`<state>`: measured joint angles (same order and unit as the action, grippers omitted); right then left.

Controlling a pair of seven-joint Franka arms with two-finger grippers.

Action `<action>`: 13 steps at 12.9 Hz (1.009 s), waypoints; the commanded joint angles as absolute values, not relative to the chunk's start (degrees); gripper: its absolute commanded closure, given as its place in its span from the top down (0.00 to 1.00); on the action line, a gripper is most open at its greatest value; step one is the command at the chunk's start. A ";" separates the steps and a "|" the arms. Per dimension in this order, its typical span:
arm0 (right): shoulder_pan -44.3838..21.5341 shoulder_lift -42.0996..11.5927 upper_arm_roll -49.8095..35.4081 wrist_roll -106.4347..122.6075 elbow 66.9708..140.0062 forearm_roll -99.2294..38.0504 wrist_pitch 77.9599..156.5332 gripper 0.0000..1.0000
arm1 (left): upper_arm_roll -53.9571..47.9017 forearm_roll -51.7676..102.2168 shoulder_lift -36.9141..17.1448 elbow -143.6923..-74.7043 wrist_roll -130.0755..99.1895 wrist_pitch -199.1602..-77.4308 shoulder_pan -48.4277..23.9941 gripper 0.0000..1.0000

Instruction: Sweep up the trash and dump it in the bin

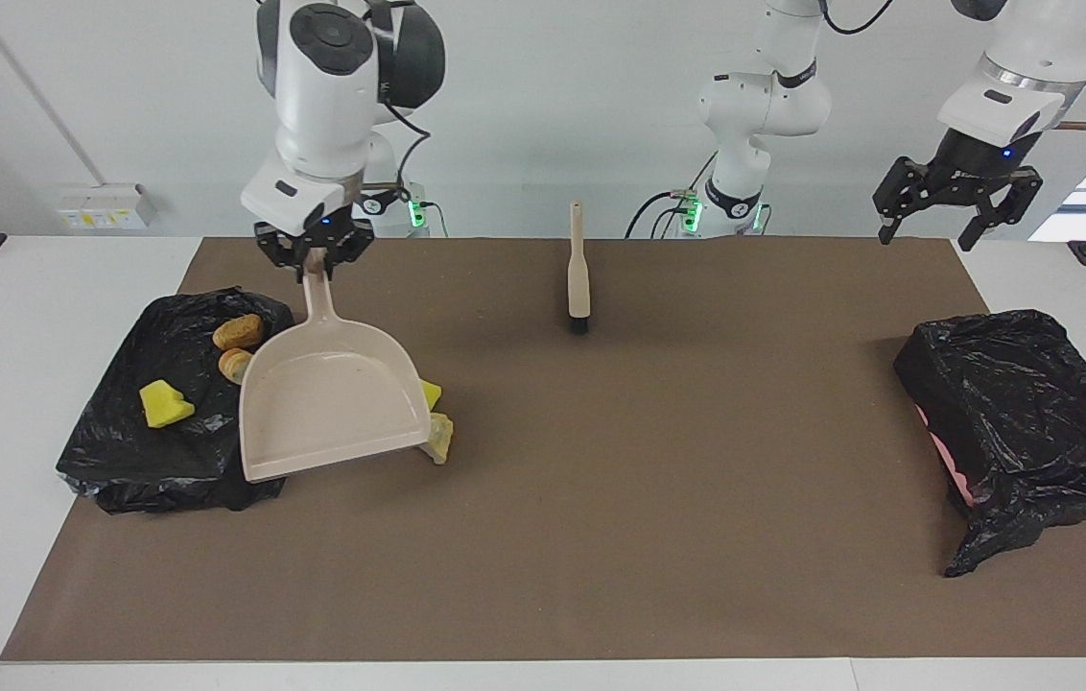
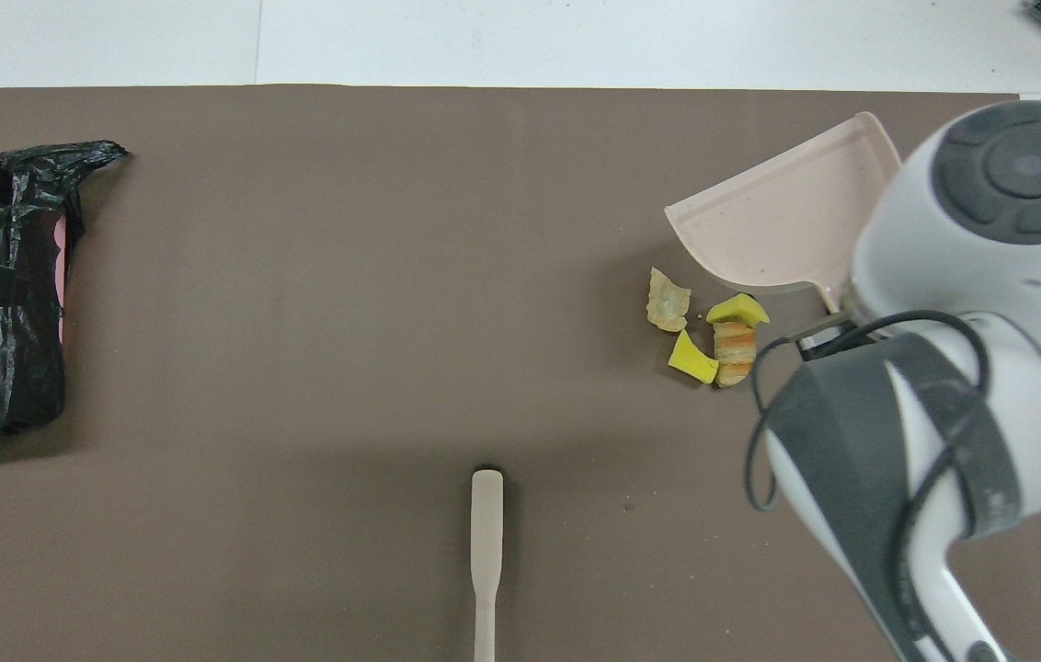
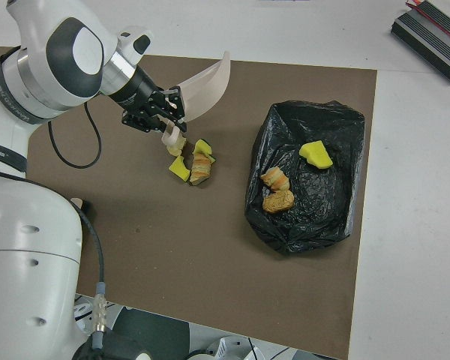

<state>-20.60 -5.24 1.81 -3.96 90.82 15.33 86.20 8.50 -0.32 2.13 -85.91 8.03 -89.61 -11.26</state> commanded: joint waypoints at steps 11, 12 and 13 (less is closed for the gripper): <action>-37.52 -32.42 2.02 -36.64 79.37 0.09 117.93 0.00 | 8.00 0.18 2.37 -84.81 13.54 -87.01 -9.05 1.00; -37.70 -33.04 1.93 -36.65 79.45 -0.09 119.43 0.00 | 7.82 0.18 2.55 -85.16 13.54 -86.92 -9.05 1.00; -37.62 -32.87 1.93 -36.56 79.71 -0.61 119.79 0.00 | 7.74 0.18 2.64 -85.34 13.54 -86.92 -9.05 1.00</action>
<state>-38.19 -32.31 1.65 -36.23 81.62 0.97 119.31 7.78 -0.11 2.27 -85.79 12.82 -88.39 -8.83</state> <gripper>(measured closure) 0.665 0.000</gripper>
